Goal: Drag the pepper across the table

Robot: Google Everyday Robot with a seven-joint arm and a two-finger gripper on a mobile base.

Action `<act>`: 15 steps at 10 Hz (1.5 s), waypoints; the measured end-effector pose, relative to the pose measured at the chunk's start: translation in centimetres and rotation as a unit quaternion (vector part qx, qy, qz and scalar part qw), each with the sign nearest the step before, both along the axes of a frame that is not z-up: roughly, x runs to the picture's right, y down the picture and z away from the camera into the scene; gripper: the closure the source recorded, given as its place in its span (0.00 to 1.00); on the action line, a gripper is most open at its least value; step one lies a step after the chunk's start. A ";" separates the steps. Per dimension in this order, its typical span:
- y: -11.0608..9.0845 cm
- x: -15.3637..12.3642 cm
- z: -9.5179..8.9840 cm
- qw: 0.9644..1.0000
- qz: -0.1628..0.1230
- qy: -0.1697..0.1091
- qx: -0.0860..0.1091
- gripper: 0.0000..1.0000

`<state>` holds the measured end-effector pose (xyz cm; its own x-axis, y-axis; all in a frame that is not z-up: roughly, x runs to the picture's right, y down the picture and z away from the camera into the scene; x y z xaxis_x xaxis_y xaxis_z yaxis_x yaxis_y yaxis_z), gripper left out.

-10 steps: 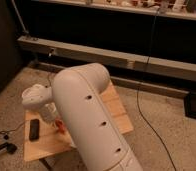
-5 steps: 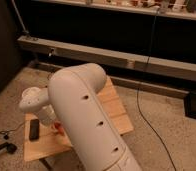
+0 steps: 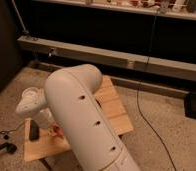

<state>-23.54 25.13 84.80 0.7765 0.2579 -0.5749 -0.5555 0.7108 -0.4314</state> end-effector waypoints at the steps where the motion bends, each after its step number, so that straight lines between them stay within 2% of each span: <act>1: 0.1 0.2 -0.1 1.000 -0.005 -0.003 -0.003 0.86; 4: 0.0 0.5 -0.2 1.000 -0.014 -0.007 -0.004 0.86; 8: 0.2 1.2 -0.7 0.999 -0.043 -0.021 -0.007 0.86; 11: 1.6 1.6 -2.1 0.996 -0.080 -0.044 -0.027 0.86; 15: 3.4 2.0 -3.0 0.992 -0.107 -0.052 -0.047 0.86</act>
